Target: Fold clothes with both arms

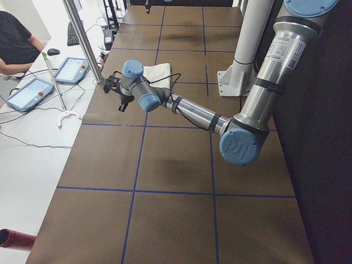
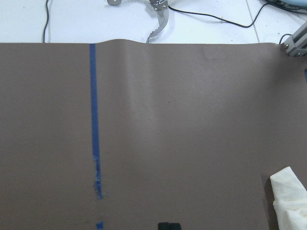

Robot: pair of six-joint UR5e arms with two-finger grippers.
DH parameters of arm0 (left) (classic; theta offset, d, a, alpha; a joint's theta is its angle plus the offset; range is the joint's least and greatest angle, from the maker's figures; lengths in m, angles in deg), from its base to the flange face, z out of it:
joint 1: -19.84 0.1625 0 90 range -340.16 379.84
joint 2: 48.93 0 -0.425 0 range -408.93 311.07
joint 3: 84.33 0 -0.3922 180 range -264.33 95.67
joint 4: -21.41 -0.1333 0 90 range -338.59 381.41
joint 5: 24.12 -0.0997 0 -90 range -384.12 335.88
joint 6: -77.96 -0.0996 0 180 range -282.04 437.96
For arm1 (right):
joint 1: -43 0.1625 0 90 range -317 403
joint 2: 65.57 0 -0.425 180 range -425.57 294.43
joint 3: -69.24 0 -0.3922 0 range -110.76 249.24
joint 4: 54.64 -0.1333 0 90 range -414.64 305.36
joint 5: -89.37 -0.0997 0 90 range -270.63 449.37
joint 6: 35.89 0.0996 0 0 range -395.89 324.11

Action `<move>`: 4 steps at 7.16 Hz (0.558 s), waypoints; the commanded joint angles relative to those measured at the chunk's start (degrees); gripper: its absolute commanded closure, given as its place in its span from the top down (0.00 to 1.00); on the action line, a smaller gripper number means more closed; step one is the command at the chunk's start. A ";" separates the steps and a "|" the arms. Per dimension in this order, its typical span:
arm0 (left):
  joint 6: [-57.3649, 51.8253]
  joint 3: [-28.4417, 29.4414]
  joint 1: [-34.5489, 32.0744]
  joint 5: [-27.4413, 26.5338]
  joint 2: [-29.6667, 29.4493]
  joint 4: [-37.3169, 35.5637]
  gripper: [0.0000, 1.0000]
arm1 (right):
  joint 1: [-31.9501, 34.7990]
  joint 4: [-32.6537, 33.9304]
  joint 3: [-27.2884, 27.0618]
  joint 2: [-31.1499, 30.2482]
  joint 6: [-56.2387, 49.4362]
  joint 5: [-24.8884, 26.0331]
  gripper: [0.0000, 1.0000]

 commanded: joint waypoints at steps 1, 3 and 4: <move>-20.88 -2.11 -10.95 2.98 5.41 -10.11 0.54 | 8.77 14.16 -0.79 -2.15 -23.79 -0.13 0.09; -32.57 -2.11 -18.70 4.64 11.55 -19.18 1.00 | 11.27 20.99 -9.98 -10.72 -27.31 0.48 1.00; -32.68 -3.15 -22.48 9.79 12.62 -26.70 1.00 | 11.45 20.74 -12.99 -15.73 -27.31 -0.38 1.00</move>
